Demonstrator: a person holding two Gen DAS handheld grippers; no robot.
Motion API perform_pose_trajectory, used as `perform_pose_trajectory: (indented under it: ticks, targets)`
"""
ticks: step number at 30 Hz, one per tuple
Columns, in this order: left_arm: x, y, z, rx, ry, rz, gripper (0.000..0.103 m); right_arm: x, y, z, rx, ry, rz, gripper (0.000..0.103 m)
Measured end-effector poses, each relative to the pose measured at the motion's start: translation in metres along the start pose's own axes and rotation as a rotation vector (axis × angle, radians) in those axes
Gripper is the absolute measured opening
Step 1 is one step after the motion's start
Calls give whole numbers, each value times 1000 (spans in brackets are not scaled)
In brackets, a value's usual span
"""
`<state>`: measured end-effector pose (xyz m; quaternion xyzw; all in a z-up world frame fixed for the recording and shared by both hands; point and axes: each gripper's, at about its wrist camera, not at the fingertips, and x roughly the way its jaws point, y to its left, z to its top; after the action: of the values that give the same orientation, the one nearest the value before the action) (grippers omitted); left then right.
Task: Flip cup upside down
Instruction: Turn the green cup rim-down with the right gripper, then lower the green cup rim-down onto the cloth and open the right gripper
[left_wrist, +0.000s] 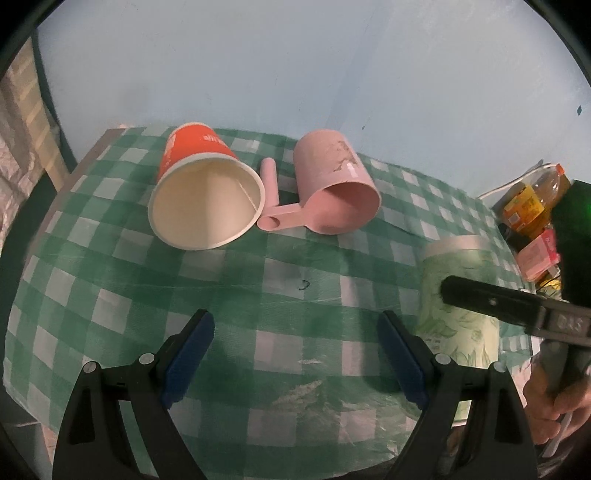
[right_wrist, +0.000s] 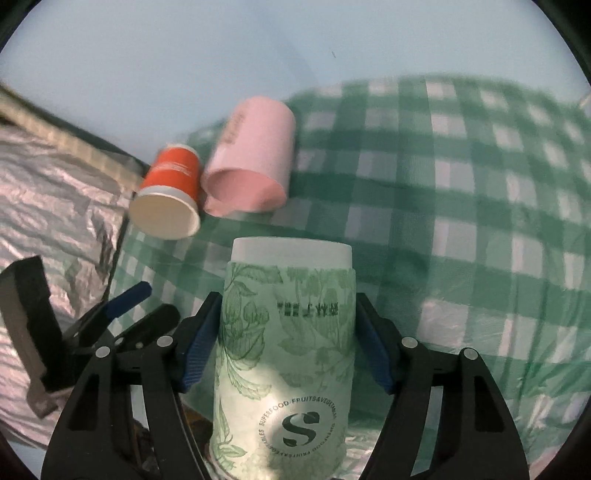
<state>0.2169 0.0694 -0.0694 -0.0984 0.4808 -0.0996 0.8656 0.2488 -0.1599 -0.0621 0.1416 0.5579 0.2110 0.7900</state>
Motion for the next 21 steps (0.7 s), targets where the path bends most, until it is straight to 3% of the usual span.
perform_pose_trajectory:
  ticks: [10, 14, 18, 21]
  targets:
    - [-32, -8, -18, -8, -114, -23, 91, -44, 41, -37, -270, -318, -57, 70]
    - [-49, -10, -27, -3, -201, 24, 91, -57, 59, -46, -362, -478, -142, 70]
    - [-62, -7, -35, -10, -275, 85, 91, -65, 75, -46, -413, -533, -213, 70]
    - [-66, -4, -42, -12, -315, 124, 91, -67, 82, -45, -428, -503, -247, 70]
